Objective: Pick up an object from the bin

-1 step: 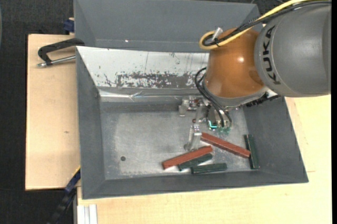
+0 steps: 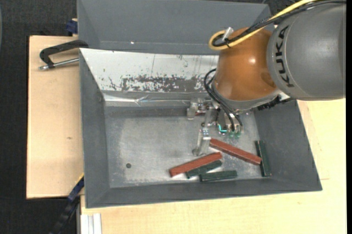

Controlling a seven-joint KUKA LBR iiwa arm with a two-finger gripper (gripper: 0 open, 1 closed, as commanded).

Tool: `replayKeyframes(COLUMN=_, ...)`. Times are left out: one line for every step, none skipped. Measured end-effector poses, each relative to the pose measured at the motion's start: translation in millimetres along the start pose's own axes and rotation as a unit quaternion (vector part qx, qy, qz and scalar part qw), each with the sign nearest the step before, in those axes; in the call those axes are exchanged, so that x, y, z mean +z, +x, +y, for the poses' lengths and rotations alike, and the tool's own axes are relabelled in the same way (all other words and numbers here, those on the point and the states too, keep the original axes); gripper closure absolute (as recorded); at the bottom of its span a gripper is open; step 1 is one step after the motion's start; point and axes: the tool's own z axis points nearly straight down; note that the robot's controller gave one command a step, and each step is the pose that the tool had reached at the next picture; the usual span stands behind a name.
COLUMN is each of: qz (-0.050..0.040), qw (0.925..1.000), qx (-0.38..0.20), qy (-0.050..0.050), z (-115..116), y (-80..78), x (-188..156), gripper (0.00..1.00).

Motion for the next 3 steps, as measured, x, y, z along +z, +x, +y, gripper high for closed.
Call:
replayKeyframes(qz=-0.0004, qw=0.9997, qx=-0.023, qy=0.000, z=-46, y=-6.9, x=9, gripper=0.00)
replayKeyframes(qz=-0.0018, qw=0.9992, qx=-0.040, qy=0.003, z=-69, y=12.6, x=36, gripper=0.00)
replayKeyframes(qz=0.0006, qw=0.9986, qx=-0.054, qy=0.000, z=-8, y=23.3, x=64, gripper=0.00)
